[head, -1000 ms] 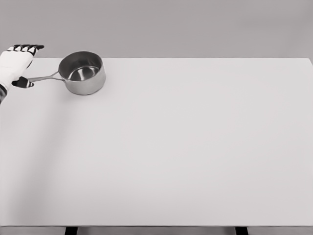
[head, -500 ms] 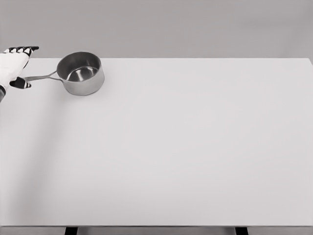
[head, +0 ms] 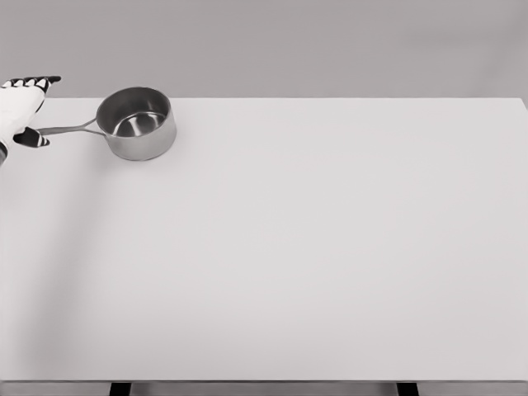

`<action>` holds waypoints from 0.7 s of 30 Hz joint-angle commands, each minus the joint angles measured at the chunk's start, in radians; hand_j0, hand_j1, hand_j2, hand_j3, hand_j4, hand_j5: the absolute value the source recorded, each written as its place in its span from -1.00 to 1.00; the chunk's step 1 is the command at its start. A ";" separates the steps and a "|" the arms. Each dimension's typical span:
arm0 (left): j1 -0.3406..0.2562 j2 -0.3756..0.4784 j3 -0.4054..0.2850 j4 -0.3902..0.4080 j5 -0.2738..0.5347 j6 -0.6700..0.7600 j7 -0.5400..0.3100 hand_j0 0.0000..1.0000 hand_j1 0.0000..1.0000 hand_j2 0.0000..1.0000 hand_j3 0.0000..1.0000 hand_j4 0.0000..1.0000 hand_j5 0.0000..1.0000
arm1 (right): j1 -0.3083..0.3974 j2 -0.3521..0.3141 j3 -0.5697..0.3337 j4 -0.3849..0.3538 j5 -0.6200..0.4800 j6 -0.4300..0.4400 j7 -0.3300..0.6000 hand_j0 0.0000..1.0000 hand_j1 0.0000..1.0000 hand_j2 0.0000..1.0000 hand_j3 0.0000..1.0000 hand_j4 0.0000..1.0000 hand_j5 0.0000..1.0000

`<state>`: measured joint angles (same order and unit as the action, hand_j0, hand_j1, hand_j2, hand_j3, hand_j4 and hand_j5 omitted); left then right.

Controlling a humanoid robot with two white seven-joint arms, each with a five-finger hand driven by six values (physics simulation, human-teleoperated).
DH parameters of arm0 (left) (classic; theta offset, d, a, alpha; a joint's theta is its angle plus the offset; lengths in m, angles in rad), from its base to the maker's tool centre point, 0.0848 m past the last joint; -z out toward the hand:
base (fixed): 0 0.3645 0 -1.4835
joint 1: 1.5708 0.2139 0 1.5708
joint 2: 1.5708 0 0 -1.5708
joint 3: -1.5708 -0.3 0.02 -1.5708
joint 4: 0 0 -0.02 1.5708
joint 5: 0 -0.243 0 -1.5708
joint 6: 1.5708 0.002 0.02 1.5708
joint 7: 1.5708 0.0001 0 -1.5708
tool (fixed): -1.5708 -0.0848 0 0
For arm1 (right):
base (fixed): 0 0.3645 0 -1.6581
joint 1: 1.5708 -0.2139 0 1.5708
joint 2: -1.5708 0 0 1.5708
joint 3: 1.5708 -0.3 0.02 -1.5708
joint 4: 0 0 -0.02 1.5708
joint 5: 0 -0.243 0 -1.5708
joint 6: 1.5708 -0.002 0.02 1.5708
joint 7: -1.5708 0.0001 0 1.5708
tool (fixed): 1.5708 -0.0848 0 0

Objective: Rotate pot handle

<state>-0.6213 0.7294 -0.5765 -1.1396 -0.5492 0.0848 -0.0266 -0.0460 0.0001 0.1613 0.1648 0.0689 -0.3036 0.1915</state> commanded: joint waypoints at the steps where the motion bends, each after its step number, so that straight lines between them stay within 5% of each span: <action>1: 0.000 0.001 0.001 0.003 -0.002 0.000 0.000 1.00 1.00 1.00 1.00 1.00 1.00 | 0.000 0.000 0.000 -0.001 0.000 0.000 0.000 1.00 1.00 1.00 1.00 1.00 1.00; 21: -0.028 -0.035 0.021 0.092 0.000 -0.043 0.002 1.00 1.00 1.00 1.00 1.00 1.00 | 0.000 0.000 0.000 -0.001 0.000 0.000 0.000 1.00 1.00 1.00 1.00 1.00 1.00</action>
<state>-0.6489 0.6954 -0.5634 -1.0590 -0.5473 0.0531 -0.0252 -0.0460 0.0001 0.1613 0.1647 0.0689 -0.3036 0.1915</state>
